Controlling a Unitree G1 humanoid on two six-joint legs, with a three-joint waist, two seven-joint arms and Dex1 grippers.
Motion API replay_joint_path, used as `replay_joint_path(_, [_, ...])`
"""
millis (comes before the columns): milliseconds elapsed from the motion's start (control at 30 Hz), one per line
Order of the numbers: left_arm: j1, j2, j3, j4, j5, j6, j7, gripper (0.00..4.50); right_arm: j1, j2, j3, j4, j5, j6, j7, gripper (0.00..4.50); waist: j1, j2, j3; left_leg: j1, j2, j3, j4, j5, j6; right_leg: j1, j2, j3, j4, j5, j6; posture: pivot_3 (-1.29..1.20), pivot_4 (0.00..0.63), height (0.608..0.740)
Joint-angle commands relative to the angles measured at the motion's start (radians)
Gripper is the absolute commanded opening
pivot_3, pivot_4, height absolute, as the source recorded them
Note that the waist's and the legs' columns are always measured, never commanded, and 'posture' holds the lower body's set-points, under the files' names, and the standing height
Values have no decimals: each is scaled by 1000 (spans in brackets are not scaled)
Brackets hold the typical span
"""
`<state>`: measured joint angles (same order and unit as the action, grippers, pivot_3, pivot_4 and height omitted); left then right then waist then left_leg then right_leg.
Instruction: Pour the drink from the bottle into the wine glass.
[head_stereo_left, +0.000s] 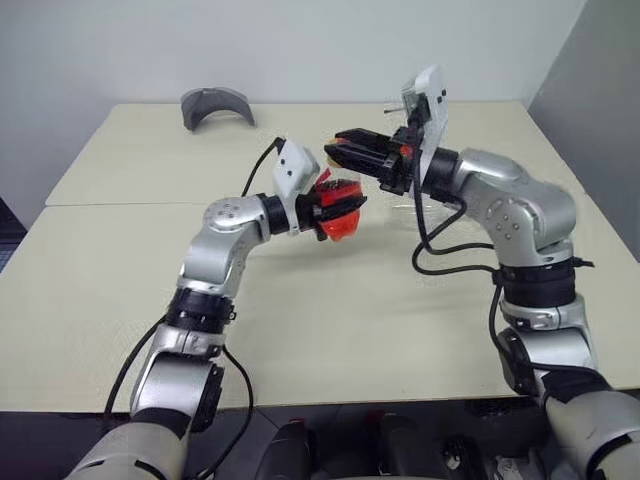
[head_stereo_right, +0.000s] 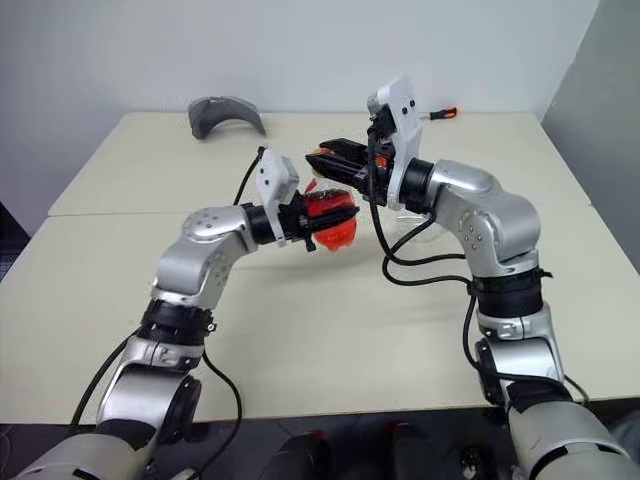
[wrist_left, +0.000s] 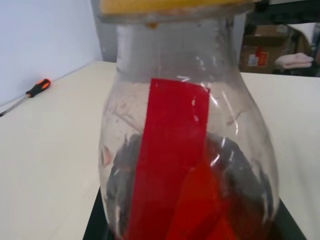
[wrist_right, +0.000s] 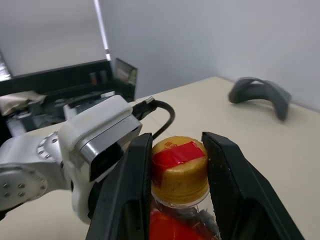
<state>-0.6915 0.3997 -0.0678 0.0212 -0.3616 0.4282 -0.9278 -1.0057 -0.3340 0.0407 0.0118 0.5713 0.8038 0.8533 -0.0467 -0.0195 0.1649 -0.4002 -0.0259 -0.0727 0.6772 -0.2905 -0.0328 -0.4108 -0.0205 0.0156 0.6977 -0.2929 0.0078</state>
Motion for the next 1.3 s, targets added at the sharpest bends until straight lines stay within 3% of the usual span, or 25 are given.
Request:
replay_joint_path(33, [74,35,-16,-311,-134,141,-17,1294,-88,1,45,31,58,-32,199,1214,-4,0,0,0,0,0,0,-1,1,0,0,0,0,0,0,0,150,740])
replay_joint_path(200, [175,103,29,-544,-260,289,27,1293,-175,31,93,149,34,-100,370,1214,-6,0,0,1,0,-2,0,-2,4,1,0,-1,0,0,0,0,150,740])
replay_joint_path(367, [209,140,61,-606,-314,362,65,1293,-234,67,101,276,-8,-160,429,1214,1,0,0,1,0,-2,1,-2,3,2,0,-2,0,0,0,0,150,740])
replay_joint_path(600, [175,127,78,-494,-272,346,126,1292,-192,-46,59,229,7,-55,446,3610,21,0,0,0,-1,-2,1,0,0,1,-1,-1,-1,0,0,0,150,740])
replay_joint_path(700, [162,103,90,-437,-265,353,170,1291,-159,-80,13,175,22,-9,358,4500,20,0,0,0,-1,-2,1,0,0,2,-1,-1,-1,0,0,0,150,740])
replay_joint_path(967, [86,57,71,-223,-155,222,218,1285,18,-102,-122,-152,54,136,14,4500,15,0,0,0,-1,-1,1,0,0,1,-1,-1,0,0,0,0,150,740])
replay_joint_path(1100, [6,13,31,-83,-90,129,203,1285,46,-5,-157,-229,19,148,-236,4500,17,0,0,0,-1,-1,1,0,0,1,-1,-1,0,0,0,0,150,740])
replay_joint_path(1300, [-100,-35,21,68,-46,32,167,1284,42,85,-109,-218,-72,89,-403,4500,16,0,0,0,-1,-1,1,0,0,0,-1,-1,0,0,0,0,150,740])
